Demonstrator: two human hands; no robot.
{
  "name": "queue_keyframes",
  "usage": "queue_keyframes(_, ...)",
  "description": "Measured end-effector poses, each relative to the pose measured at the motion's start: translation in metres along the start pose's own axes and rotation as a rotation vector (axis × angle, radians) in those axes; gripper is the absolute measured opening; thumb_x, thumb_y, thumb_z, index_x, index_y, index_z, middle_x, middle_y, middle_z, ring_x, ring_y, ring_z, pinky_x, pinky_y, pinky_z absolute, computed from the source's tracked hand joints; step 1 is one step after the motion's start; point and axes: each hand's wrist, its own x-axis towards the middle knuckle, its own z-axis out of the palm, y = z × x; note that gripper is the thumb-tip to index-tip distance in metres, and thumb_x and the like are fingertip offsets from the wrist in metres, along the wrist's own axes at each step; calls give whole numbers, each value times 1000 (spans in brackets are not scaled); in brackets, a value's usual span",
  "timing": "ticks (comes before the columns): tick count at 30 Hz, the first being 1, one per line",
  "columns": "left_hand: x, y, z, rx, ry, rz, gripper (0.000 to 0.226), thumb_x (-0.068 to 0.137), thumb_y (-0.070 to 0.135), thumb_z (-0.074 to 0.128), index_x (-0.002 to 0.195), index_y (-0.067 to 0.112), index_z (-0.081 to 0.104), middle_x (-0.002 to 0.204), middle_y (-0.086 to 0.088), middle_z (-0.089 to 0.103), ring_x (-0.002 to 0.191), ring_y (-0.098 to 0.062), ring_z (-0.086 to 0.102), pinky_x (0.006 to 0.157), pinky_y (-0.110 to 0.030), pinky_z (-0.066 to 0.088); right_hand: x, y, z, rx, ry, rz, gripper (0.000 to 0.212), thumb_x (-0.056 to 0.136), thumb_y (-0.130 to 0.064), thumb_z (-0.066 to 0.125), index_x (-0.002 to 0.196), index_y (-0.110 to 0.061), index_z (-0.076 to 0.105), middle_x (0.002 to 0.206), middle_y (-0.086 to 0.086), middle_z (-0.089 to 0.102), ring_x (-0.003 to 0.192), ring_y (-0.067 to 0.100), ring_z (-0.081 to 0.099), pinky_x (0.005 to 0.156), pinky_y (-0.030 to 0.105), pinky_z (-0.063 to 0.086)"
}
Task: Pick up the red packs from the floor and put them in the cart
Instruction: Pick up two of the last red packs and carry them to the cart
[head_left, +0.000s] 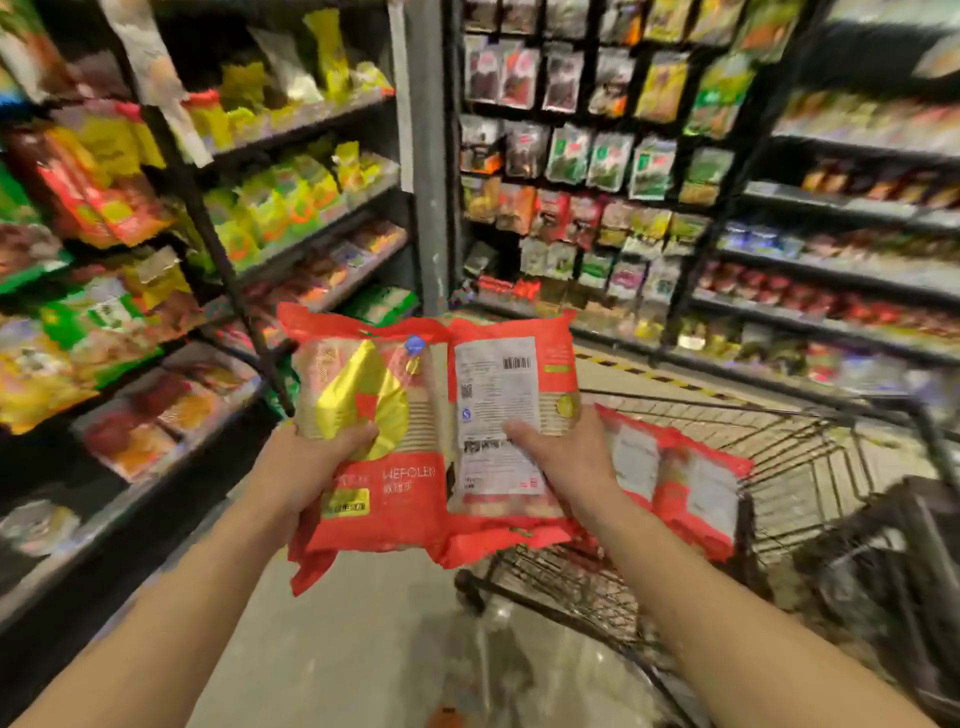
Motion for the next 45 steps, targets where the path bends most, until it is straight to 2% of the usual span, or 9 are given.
queue_keyframes(4, 52, 5, 80, 50, -211, -30, 90, 47, 60, 98, 125, 21, 75, 104, -8, 87, 89, -34, 85, 87, -59, 68, 22, 33, -47, 29, 202, 76, 80, 72, -43, 99, 132, -13, 55, 103, -10, 76, 85, -2, 72, 79, 24, 62)
queue_keyframes(8, 84, 9, 158, 123, -371, -54, 82, 65, 49, 102, 131, 16, 66, 113, -13, 83, 92, -36, 84, 84, -58, 68, 31, 70, -97, 84, 327, 173, 82, 72, -41, 100, 136, -10, 59, 117, 4, 81, 106, 26, 79, 97, 51, 62)
queue_keyframes(15, 100, 10, 293, 298, -602, -29, 44, 77, 40, 97, 111, 25, 74, 80, 3, 86, 69, -21, 84, 62, -33, 63, 43, 122, -175, 147, 560, 321, 101, 48, -60, 96, 129, -15, 55, 108, -1, 81, 96, 21, 81, 89, 50, 66)
queue_keyframes(19, 107, 1, 358, 325, -669, -55, 49, 78, 34, 97, 120, 25, 73, 97, -3, 87, 77, -22, 85, 69, -38, 66, 69, 161, -212, 164, 587, 355, 84, 67, -39, 101, 133, -16, 56, 107, -3, 82, 92, 16, 82, 88, 49, 67)
queue_keyframes(23, 116, -16, 415, 351, -648, -140, 51, 77, 34, 98, 118, 27, 68, 85, 2, 87, 70, -19, 85, 52, -32, 64, 112, 200, -242, 186, 530, 428, 76, 77, -33, 98, 136, -12, 54, 113, 3, 80, 99, 24, 81, 92, 51, 66)
queue_keyframes(27, 138, -41, 461, 384, -577, -198, 44, 78, 35, 98, 112, 33, 70, 87, 7, 87, 70, -17, 85, 59, -33, 64, 157, 239, -261, 196, 436, 459, 69, 82, -28, 95, 134, -9, 53, 114, 6, 81, 95, 23, 82, 85, 45, 68)
queue_keyframes(30, 153, -61, 485, 426, -548, -251, 44, 78, 32, 98, 112, 31, 70, 84, 6, 86, 71, -17, 85, 64, -36, 65, 184, 265, -270, 131, 413, 500, 60, 83, -31, 94, 122, -16, 51, 109, 2, 80, 81, 12, 80, 61, 22, 64)
queue_keyframes(36, 173, -91, 524, 479, -521, -349, 50, 80, 31, 97, 123, 24, 71, 92, -3, 87, 77, -23, 85, 74, -43, 67, 229, 312, -273, 131, 313, 663, 77, 79, -37, 95, 132, -17, 43, 115, 4, 74, 98, 29, 79, 88, 54, 67)
queue_keyframes(45, 197, -111, 563, 519, -515, -407, 86, 76, 42, 98, 150, 26, 56, 130, -11, 78, 112, -37, 77, 103, -58, 60, 250, 346, -284, 141, 239, 750, 76, 72, -40, 97, 132, -16, 57, 108, 2, 81, 76, 15, 83, 61, 34, 68)
